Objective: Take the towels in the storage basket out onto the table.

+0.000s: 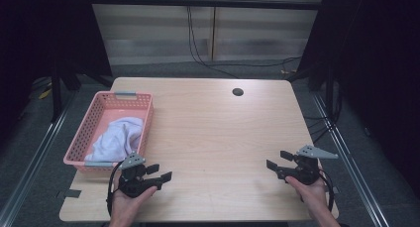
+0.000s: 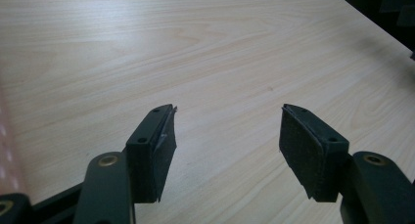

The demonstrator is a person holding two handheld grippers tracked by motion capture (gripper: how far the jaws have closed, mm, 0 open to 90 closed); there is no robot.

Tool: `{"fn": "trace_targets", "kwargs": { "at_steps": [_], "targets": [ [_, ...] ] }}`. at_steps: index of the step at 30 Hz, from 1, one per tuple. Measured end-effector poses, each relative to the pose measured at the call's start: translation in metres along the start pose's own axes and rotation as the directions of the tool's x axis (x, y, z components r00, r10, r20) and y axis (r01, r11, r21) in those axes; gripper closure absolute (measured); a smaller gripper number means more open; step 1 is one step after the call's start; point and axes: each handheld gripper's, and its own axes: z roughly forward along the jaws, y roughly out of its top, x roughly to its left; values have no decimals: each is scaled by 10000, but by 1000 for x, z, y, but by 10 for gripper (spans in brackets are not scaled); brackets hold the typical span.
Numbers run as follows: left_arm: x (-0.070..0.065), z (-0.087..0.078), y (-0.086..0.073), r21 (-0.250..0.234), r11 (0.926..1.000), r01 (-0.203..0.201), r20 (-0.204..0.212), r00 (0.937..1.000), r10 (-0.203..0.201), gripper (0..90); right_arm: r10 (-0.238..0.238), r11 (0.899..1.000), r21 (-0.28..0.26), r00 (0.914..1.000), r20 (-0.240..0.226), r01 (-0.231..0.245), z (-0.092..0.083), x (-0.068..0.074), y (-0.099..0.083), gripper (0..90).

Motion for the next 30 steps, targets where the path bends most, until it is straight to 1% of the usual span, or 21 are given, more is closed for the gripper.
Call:
{"fn": "trace_targets", "kwargs": {
  "at_steps": [1,2,3,4,5,6,7,8,9,10,11,14,15,17,18,21,22,25,26,28,30],
  "targets": [
    [1,-1,0,-2,9999,127,27,9999,-127,384,157,9999,20,9996,-218,-157,1,0,0,273],
    [1,-1,0,-2,9999,127,27,9999,-127,383,157,9999,20,9996,-218,-157,1,0,0,273],
    [2,-3,1,164,9999,-38,-38,10000,39,374,220,9998,41,9992,-329,-219,0,1,0,273],
    [2,-3,1,164,9999,-38,-38,10000,39,365,220,9998,41,9992,-329,-219,0,1,0,273],
    [0,-2,1,227,9997,-74,-145,9999,77,353,-110,9998,165,9999,-112,112,0,4,0,273],
    [-2,-3,2,283,9990,-331,-222,9992,338,349,-316,9992,260,9995,36,315,0,6,0,273],
    [-3,-2,2,239,9991,-350,-252,9990,356,346,-334,9989,319,9994,-1,334,0,7,-1,273],
    [-3,-2,3,195,9993,-312,-286,9991,317,338,-172,9994,309,9995,-269,180,0,7,-1,273],
    [-3,-3,5,242,9989,-392,-260,9989,398,320,-114,9995,286,9994,-341,124,-1,7,-1,274],
    [-3,-3,5,242,9989,-392,-260,9989,398,319,-114,9995,286,9994,-341,124,-1,7,-1,274],
    [-4,-4,6,72,9995,-320,-72,9995,320,319,-158,9997,168,9993,-341,163,-5,10,-1,273],
    [-6,-5,8,14,9989,-474,-162,9987,474,310,-150,9998,139,9989,-434,156,-7,11,-2,273],
    [-6,-7,11,37,9983,-575,-97,9983,575,306,-291,9994,182,9987,-420,299,-9,11,-2,274],
    [-7,-9,13,117,9982,-584,-150,9982,585,304,-284,9994,175,9988,-394,291,-9,12,-2,274],
    [-7,-11,15,99,9977,-678,-149,9976,679,291,-283,9994,207,9989,-386,291,-9,11,-2,274],
    [-7,-24,24,-223,9972,-712,-157,9974,709,290,-252,9993,278,9987,-453,264,-10,11,-2,274],
    [-7,-24,24,-223,9972,-712,-157,9974,709,285,-252,9993,278,9987,-453,264,-10,11,-2,274],
    [-2,-33,30,-187,9968,-783,-240,9967,778,263,-256,9988,409,9983,-532,278,-8,12,-2,273],
    [4,-39,31,-150,9973,-719,-271,9971,715,258,-243,9988,416,9981,-558,267,-8,12,-2,272],
    [7,-42,32,-166,9980,-604,-324,9977,598,250,-250,9987,433,9982,-546,274,-7,12,-2,271],
    [13,-51,33,-254,9983,-515,-498,9975,502,243,-192,9987,451,9982,-572,218,-7,12,-1,269]
  ]
}}
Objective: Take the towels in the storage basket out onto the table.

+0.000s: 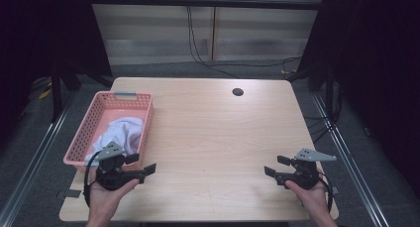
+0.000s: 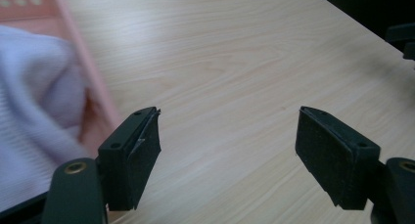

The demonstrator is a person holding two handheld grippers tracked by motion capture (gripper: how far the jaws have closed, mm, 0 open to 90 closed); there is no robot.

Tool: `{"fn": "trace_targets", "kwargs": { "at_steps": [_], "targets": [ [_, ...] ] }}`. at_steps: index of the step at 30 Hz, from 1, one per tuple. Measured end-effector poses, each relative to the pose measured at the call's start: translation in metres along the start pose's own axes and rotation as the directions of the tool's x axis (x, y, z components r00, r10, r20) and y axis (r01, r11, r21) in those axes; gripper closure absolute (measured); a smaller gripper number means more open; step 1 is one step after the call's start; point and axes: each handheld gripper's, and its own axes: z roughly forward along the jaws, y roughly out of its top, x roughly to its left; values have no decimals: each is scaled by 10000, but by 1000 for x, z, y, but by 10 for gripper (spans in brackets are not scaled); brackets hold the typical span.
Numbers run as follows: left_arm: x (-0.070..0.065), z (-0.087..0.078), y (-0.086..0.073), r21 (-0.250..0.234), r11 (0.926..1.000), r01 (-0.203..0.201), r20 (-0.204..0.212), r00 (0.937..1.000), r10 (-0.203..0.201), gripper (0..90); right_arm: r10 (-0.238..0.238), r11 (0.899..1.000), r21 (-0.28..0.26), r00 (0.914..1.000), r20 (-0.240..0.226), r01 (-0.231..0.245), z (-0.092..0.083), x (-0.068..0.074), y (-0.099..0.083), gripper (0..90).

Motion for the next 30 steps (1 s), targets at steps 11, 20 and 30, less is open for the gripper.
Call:
{"fn": "trace_targets", "kwargs": {
  "at_steps": [11,20,30],
  "targets": [
    [39,-40,16,-104,9999,37,-954,9954,-47,325,-164,9998,135,9999,-46,165,2,2,0,259],
    [74,-43,32,447,9981,420,-1530,9876,-347,244,-176,9992,367,9997,-159,182,5,4,0,238],
    [112,-19,24,2151,9707,1074,-2078,9762,-619,157,-145,9970,747,9988,-467,180,10,2,0,238]
  ]
}}
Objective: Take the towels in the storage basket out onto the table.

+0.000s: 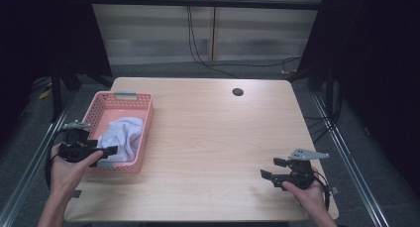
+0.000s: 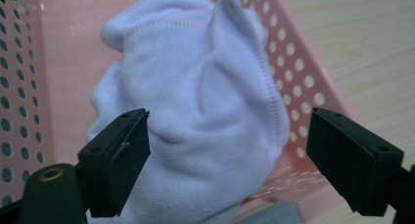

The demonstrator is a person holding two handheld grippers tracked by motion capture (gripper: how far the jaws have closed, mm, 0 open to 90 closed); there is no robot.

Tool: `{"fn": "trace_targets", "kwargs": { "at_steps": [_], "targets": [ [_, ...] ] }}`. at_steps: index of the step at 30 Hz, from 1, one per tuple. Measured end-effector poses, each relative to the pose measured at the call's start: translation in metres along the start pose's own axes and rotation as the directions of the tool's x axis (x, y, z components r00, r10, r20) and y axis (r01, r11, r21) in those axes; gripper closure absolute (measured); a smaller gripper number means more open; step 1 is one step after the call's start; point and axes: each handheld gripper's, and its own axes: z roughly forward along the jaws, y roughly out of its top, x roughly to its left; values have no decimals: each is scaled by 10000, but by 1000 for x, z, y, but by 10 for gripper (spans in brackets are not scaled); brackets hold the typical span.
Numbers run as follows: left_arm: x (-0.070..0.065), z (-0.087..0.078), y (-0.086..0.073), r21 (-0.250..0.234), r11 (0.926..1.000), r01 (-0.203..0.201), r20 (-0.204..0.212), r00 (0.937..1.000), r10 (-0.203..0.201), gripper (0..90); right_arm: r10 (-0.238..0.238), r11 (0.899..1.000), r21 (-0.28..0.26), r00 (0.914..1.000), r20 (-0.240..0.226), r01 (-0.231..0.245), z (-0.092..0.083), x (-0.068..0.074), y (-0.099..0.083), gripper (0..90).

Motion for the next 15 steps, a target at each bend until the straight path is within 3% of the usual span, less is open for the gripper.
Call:
{"fn": "trace_targets", "kwargs": {
  "at_steps": [5,6,7,8,9,12,14,15],
  "targets": [
    [5,21,7,723,9972,-192,-108,9997,200,160,-72,9997,218,10000,-15,72,3,2,1,236],
    [6,24,9,937,9955,-127,-64,9999,134,158,-138,9992,376,9999,-26,139,5,2,0,237],
    [9,29,12,1407,9897,-247,-288,9992,290,160,-208,9981,581,9997,-100,213,7,3,0,237],
    [8,31,14,1350,9908,-106,-593,9981,188,160,-208,9981,581,9997,-100,213,7,3,0,237],
    [9,35,19,1471,9888,-254,-466,9984,325,156,-196,9977,643,9997,-169,206,8,4,0,237],
    [11,40,26,1700,9852,-209,-508,9983,299,154,-179,9976,669,9996,-210,192,8,4,0,236],
    [9,41,29,1501,9885,-184,-394,9989,246,154,-194,9975,678,9995,-230,210,8,3,0,236],
    [8,43,31,1721,9847,-259,-355,9988,325,148,-186,9977,651,9996,-232,201,8,3,0,234]
  ]
}}
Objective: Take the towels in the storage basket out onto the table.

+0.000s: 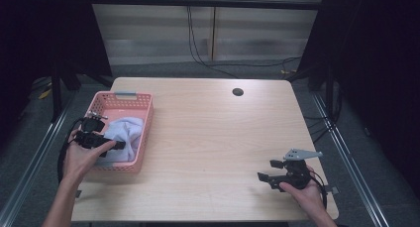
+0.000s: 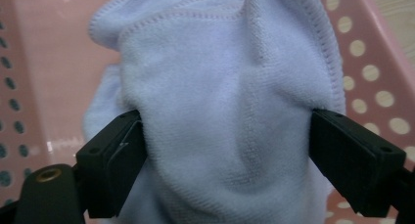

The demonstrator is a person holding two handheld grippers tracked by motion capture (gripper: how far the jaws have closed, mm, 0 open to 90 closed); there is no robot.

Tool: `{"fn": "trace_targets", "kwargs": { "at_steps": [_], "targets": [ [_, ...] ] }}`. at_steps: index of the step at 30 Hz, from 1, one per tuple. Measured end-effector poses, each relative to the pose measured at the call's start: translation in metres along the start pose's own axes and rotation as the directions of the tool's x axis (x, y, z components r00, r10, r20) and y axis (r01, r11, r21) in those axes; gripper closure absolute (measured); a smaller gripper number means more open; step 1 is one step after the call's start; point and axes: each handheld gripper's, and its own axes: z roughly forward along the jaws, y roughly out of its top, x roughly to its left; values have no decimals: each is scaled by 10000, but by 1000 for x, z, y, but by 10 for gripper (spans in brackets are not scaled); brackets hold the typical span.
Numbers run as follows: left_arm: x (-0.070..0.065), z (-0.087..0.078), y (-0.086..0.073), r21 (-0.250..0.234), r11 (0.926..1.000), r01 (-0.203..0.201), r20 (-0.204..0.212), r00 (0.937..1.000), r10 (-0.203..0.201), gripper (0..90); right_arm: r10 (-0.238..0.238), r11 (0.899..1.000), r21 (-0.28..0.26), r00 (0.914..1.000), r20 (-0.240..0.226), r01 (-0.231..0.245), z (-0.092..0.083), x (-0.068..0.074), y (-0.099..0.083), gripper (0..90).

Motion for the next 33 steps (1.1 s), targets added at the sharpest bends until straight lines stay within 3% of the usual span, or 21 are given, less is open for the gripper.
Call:
{"fn": "trace_targets", "kwargs": {
  "at_steps": [3,8,11,13,15,19,26,30,32,33],
  "targets": [
    [1,5,1,236,9997,-56,-70,10000,57,114,25,10000,83,10000,-32,-25,1,-1,0,234],
    [15,13,0,660,9966,498,-112,9987,-492,99,11,9999,127,9999,-153,-9,2,0,0,238],
    [21,15,-1,974,9936,570,-38,9984,-570,84,23,10000,86,9999,-150,-22,1,-1,0,238],
    [25,18,-3,1055,9903,904,15,9958,-911,70,25,9999,100,9999,-151,-23,1,-2,0,238],
    [23,23,0,1516,9866,602,-213,9981,-576,48,62,9999,126,9998,-198,-59,1,-2,0,240],
    [20,34,10,2399,9690,597,-212,9982,-563,0,49,9998,184,9997,-248,-45,3,-1,0,242],
    [18,44,21,3176,9461,642,-42,9978,-663,0,-4,9997,248,9997,-248,10,4,-2,1,244],
    [12,48,23,3437,9384,350,-110,9994,-332,0,-58,9995,320,9997,-255,66,5,-1,1,245],
    [9,52,23,3680,9296,203,-253,9996,-118,0,-94,9994,338,9995,-301,104,5,-1,1,250],
    [6,54,24,3897,9209,67,-390,9992,92,0,-115,9994,331,9994,-321,125,5,-1,1,250]
  ]
}}
